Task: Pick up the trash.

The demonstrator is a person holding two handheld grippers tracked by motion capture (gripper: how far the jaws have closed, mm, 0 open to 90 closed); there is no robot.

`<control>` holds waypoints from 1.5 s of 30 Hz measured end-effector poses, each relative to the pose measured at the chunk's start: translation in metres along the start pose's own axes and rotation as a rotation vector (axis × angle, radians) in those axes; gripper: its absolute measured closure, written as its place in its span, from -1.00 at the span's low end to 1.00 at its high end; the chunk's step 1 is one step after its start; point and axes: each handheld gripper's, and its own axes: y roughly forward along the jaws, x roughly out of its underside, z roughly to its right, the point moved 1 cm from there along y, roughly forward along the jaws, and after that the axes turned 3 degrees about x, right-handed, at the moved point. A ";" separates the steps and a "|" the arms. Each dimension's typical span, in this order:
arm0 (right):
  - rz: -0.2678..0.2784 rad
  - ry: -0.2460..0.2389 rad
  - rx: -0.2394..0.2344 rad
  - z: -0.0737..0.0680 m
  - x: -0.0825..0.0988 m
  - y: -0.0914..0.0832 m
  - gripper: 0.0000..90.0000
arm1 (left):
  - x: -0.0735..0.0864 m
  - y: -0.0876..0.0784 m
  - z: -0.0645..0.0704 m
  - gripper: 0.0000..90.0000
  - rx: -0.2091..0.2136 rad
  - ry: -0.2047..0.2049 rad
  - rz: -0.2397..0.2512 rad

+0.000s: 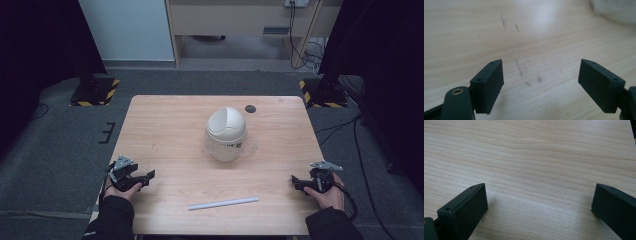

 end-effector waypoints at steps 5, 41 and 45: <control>0.000 0.001 0.000 0.000 0.000 0.000 -0.99 | -0.012 -0.010 0.001 -0.57 0.015 -0.006 0.119; 0.000 0.008 0.007 -0.003 0.000 -0.001 -0.99 | -0.152 0.078 0.101 -0.61 0.146 0.164 0.362; 0.000 0.008 0.007 -0.003 0.000 -0.001 -0.99 | -0.156 0.095 0.108 -0.62 0.141 0.174 0.330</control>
